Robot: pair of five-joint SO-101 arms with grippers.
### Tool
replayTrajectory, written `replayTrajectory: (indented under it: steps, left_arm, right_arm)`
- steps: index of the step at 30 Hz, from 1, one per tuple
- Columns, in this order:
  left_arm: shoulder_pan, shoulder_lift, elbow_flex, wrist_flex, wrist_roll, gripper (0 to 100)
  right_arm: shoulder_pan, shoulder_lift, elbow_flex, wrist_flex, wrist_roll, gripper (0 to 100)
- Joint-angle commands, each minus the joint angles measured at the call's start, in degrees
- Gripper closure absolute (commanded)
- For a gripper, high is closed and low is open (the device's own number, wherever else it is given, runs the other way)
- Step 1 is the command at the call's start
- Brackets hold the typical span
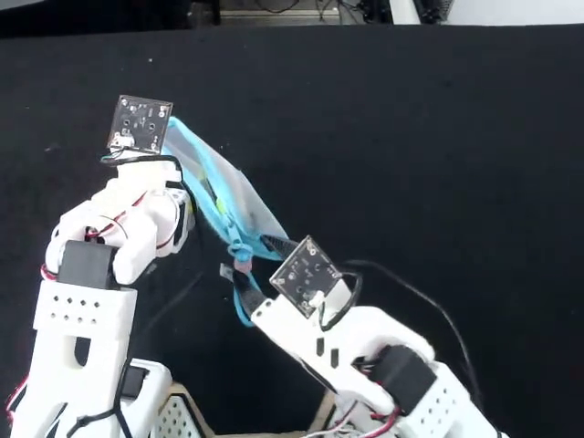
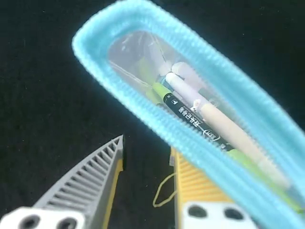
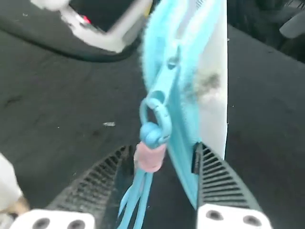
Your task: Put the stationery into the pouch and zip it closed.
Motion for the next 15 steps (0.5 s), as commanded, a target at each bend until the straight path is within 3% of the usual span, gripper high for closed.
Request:
replayTrajectory:
  steps: [1, 15]
  left_arm:
    - [0.8, -0.9, -0.7, -1.3, 0.5, 83]
    - [1.0, -0.9, -0.7, -1.4, 0.5, 83]
  right_arm:
    - [-1.0, -0.8, 1.9, -7.0, -0.5, 83.9]
    - [-1.0, -0.9, -2.2, -8.2, -0.5, 85.7]
